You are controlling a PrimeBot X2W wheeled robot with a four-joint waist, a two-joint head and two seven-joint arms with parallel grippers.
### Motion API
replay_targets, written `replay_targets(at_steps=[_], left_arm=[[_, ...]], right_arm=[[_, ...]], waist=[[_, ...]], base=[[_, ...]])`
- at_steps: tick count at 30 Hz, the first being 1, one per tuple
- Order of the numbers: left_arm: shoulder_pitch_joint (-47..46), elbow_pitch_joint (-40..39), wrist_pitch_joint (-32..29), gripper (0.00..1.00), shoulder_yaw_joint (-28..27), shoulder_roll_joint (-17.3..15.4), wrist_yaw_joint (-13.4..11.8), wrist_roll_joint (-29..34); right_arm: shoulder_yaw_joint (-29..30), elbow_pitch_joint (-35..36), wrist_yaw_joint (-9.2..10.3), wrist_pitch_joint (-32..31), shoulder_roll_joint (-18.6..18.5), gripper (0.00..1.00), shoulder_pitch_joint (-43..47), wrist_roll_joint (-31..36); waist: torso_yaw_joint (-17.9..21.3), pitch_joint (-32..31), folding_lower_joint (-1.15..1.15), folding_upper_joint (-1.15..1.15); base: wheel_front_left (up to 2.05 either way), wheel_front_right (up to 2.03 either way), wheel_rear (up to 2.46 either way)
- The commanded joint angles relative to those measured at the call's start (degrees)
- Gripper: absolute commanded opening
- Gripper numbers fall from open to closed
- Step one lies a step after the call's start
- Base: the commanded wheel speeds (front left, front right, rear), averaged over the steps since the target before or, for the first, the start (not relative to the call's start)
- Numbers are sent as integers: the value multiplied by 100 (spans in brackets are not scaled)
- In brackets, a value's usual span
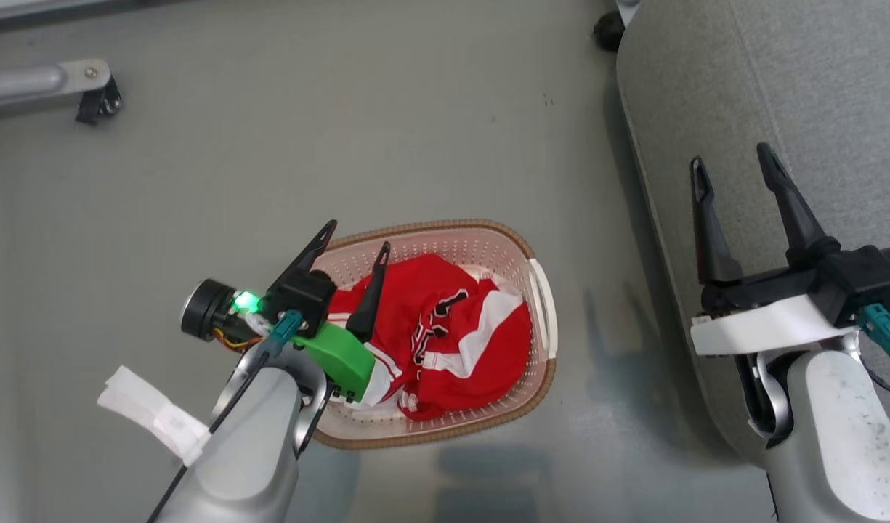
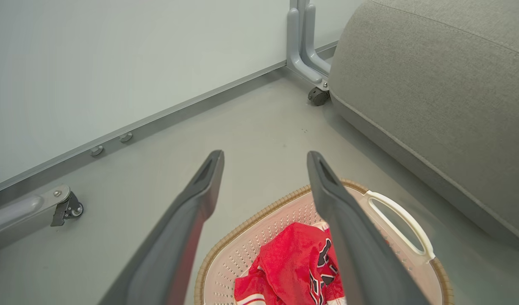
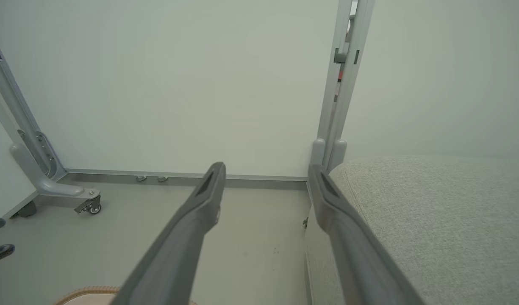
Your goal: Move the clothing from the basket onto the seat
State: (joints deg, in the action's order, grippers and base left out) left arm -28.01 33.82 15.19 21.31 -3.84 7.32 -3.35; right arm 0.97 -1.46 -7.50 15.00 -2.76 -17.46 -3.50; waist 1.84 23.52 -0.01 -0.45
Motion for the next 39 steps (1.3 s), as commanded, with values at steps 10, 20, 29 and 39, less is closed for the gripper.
replay_targets(at_steps=[10,20,29,39], left_arm=[[-1680,1939,-5,100,1531,-374,18,-541],[-2869,3290,-183,100,2655,-423,20,-340],[-3305,3807,-583,100,2895,-419,13,-513],[-3485,3941,-847,13,2944,-546,13,-716]], right_arm=[[103,163,2,28,-20,100,-762,-134],[68,144,3,28,-17,100,-970,-437],[-66,169,3,28,-17,100,-1045,-661],[-66,218,3,16,-24,100,-1107,-837]], waist=[[578,2260,1,45],[980,2916,1,45],[1225,3232,1,45],[1329,3470,1,45]], base=[[0,0,0],[0,0,0],[0,0,0],[0,0,0]])
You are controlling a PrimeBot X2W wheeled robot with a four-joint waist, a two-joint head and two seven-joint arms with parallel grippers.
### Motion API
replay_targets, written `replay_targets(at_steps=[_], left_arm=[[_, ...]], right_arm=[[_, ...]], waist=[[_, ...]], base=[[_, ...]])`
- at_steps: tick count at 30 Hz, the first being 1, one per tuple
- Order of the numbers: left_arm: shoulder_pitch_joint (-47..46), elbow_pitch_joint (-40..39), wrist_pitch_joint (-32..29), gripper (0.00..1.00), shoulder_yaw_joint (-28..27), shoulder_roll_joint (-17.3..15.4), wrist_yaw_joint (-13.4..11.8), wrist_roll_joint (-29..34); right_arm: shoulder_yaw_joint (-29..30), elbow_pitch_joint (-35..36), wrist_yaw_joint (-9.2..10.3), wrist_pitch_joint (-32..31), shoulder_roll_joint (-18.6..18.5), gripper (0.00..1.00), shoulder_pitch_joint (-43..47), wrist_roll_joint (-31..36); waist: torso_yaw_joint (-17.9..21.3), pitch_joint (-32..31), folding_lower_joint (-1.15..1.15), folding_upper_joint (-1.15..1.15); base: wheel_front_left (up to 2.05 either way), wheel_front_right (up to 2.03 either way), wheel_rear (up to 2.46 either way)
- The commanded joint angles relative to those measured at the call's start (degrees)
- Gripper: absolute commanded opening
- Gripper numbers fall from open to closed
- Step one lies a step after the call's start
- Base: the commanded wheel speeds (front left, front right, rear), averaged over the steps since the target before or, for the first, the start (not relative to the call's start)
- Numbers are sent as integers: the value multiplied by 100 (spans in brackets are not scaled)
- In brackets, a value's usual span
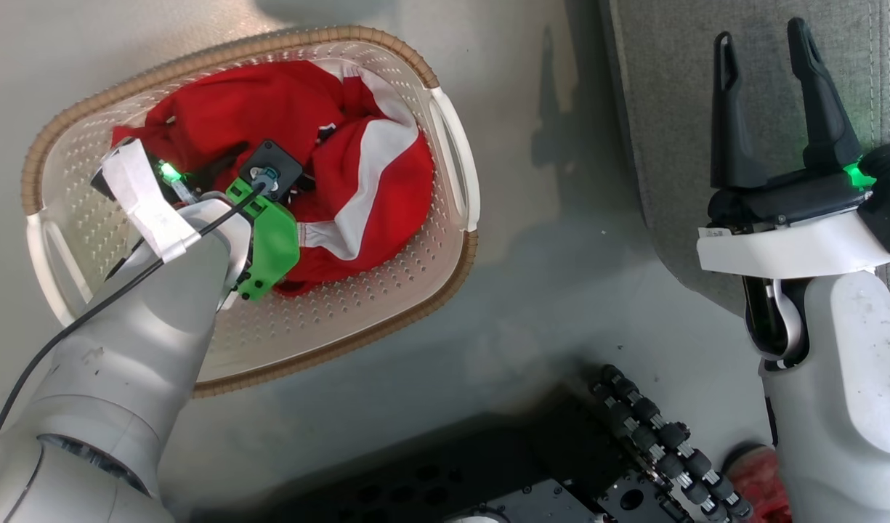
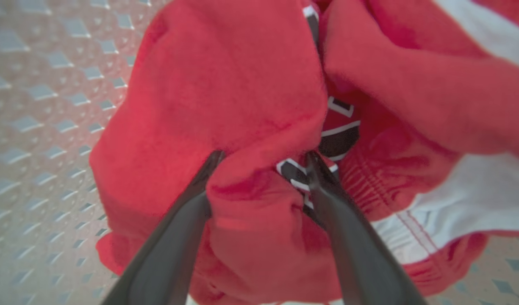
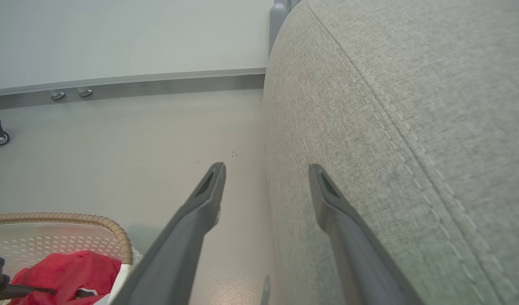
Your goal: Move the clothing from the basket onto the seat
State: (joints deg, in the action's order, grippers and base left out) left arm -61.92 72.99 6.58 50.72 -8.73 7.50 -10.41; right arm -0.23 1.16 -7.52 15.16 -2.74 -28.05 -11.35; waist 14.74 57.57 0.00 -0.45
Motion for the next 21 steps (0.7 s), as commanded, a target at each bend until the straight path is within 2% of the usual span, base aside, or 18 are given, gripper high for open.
replay_targets(at_steps=[1,12,21], left_arm=[[-83,31,-17,0,3,-48,-4,-45],[-91,57,186,0,59,-5,-73,-238],[352,47,666,0,-254,273,-172,-676]], right_arm=[[61,-41,6,0,-27,100,-47,-60],[30,28,6,0,-29,100,-53,91],[93,-50,7,1,-25,100,186,364]], waist=[[44,78,0,45],[-23,-66,0,45],[-363,-1012,0,45]], base=[[0,0,0],[0,0,0],[0,0,0]])
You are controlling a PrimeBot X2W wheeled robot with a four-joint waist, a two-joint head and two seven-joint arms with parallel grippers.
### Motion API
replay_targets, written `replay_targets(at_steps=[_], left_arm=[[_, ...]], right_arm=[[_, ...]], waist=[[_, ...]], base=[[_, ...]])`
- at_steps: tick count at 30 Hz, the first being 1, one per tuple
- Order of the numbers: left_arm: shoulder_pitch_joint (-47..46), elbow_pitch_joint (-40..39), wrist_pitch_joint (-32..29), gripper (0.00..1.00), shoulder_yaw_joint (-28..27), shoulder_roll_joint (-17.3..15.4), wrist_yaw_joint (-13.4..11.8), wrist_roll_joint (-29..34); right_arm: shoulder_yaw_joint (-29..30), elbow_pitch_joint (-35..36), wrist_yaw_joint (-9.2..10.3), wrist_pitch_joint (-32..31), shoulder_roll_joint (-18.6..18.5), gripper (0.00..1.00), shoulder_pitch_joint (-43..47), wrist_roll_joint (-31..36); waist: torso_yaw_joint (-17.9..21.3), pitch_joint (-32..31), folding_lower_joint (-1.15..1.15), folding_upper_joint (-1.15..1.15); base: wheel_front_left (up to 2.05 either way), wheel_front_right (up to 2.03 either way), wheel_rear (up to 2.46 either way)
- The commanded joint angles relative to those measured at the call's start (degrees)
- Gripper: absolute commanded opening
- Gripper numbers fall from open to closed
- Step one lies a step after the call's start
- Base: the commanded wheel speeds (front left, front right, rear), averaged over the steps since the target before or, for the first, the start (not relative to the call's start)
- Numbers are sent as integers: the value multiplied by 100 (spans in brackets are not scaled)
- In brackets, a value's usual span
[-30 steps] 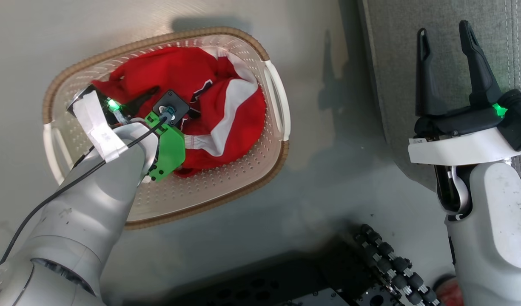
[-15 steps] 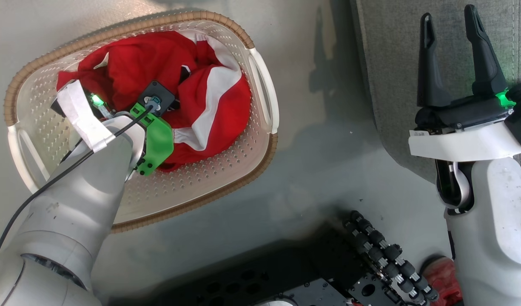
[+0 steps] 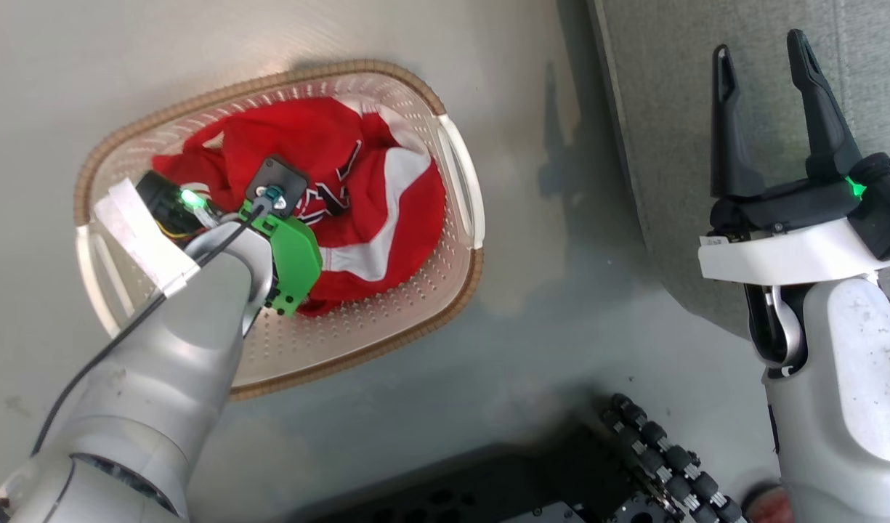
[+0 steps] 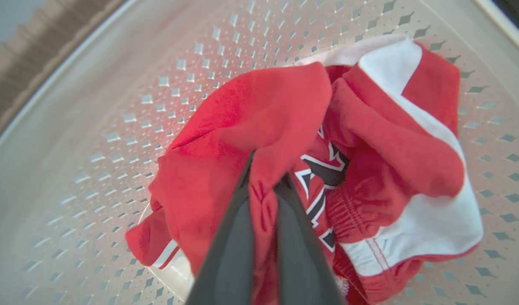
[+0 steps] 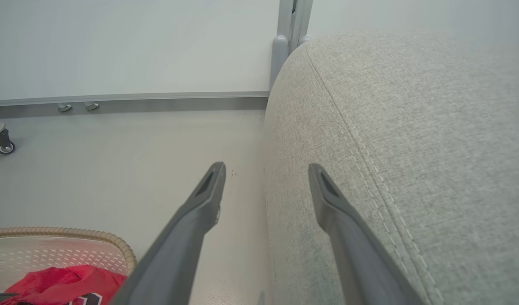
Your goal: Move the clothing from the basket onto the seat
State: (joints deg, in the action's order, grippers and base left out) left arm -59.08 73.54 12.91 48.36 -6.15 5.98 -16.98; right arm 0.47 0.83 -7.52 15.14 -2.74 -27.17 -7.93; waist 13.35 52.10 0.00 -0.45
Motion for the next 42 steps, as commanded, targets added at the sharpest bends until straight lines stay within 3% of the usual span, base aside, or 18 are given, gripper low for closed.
replay_targets(at_steps=[1,8,23,32,42], left_arm=[[156,-25,78,0,-47,56,-35,-67],[792,-301,235,0,-278,216,-45,-410],[2787,-2681,231,0,-1382,152,-328,-635],[3602,-3727,231,0,-1984,146,-280,-534],[3799,-4481,232,0,-2135,231,-193,-403]], right_arm=[[43,-31,6,2,-25,100,144,47],[-2,-268,6,3,-24,100,516,150],[-557,-765,6,3,-28,100,1909,32],[-744,-838,6,3,-26,100,2484,-7],[-921,-886,6,3,-23,100,2561,-126]], waist=[[-271,-625,0,45],[-563,-1785,0,45],[-925,-4147,0,45],[-898,-4841,0,45],[-892,-4958,0,45]], base=[[0,0,0],[0,0,0],[0,0,0],[0,0,0],[0,0,0]])
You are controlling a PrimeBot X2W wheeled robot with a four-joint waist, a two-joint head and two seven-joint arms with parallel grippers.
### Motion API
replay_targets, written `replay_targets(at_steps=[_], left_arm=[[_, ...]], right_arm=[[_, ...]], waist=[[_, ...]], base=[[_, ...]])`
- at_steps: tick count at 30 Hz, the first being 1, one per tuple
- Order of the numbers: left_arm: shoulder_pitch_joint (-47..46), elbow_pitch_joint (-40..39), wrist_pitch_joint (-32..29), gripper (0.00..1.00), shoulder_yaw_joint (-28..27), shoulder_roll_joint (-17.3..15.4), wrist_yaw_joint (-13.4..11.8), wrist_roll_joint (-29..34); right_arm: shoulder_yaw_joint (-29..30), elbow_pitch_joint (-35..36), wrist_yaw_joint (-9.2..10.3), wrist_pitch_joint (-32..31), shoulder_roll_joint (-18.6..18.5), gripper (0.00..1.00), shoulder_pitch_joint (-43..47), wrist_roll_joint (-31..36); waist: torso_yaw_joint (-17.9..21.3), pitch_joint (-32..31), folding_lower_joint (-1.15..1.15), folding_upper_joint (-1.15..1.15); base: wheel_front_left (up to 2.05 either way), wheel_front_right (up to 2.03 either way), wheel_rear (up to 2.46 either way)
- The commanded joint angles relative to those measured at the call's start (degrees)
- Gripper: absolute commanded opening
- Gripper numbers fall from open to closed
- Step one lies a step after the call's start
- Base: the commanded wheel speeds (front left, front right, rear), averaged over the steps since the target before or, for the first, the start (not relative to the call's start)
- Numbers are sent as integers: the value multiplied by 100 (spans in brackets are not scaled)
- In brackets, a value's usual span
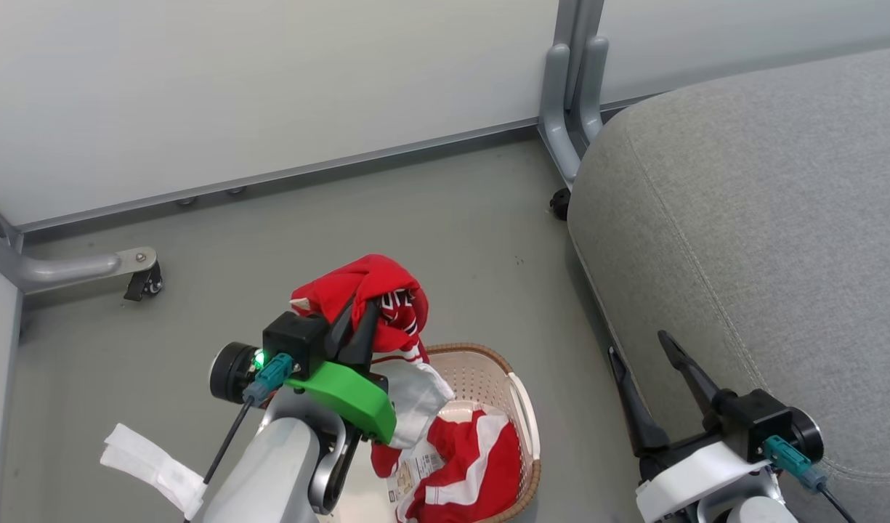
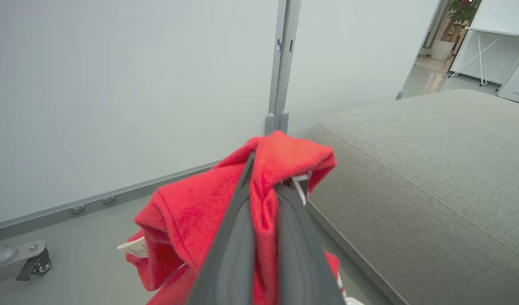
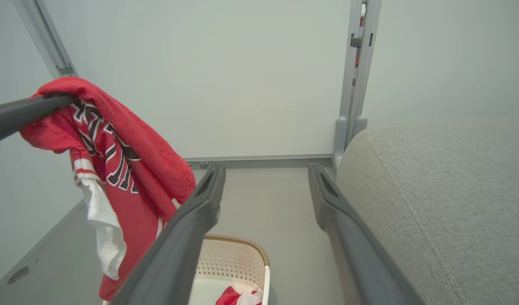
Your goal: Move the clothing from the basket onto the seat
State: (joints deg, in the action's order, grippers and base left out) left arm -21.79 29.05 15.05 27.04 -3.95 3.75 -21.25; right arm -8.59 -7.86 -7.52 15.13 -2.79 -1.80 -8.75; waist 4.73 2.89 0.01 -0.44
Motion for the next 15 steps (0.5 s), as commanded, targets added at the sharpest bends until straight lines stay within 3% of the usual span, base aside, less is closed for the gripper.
replay_targets(at_steps=[1,15], left_arm=[[65,-66,18,0,9,21,41,25],[-417,-546,17,0,737,103,160,-148]], right_arm=[[-41,-28,6,4,-19,100,-1,-58],[-812,-235,6,4,-20,100,-697,-288]], waist=[[-35,-37,-1,44],[-226,179,-1,44]], base=[[0,0,0],[0,0,0]])
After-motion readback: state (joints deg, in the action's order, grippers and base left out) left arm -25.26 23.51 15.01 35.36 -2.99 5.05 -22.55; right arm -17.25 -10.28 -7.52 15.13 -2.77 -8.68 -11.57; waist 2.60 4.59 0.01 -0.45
